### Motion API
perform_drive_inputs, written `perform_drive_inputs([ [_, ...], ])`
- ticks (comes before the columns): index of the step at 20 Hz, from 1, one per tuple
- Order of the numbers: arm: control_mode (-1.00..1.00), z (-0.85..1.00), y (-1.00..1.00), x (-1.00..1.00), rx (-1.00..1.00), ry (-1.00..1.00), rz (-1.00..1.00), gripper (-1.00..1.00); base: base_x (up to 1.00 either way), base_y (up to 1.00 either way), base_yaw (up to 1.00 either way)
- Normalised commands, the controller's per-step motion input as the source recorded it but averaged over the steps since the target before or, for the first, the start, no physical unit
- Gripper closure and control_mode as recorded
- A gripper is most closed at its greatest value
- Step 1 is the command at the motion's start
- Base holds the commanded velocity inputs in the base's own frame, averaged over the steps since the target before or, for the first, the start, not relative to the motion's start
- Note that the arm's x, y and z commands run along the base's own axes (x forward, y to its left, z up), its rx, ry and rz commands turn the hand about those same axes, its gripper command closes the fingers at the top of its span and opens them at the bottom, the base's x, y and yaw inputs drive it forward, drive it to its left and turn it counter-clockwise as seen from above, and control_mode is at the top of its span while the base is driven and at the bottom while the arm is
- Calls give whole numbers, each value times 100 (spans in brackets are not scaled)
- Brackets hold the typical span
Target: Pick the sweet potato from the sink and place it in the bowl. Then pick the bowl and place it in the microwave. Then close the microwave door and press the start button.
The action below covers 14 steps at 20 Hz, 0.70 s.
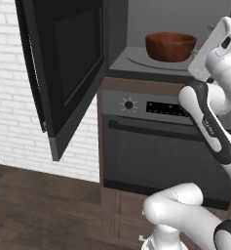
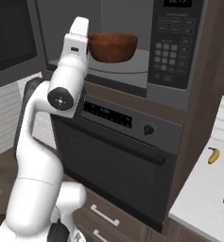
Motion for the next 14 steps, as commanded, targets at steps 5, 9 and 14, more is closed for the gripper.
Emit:
perform_drive_inputs([
  [5, -100, 49, 10, -100, 0, 22, 0, -100, 0, 0, 0],
  [9, -100, 19, 29, -100, -2, 38, 0, -100, 0, 0, 0],
  [14, -100, -53, 59, -100, -8, 18, 0, -100, 0, 0, 0],
])
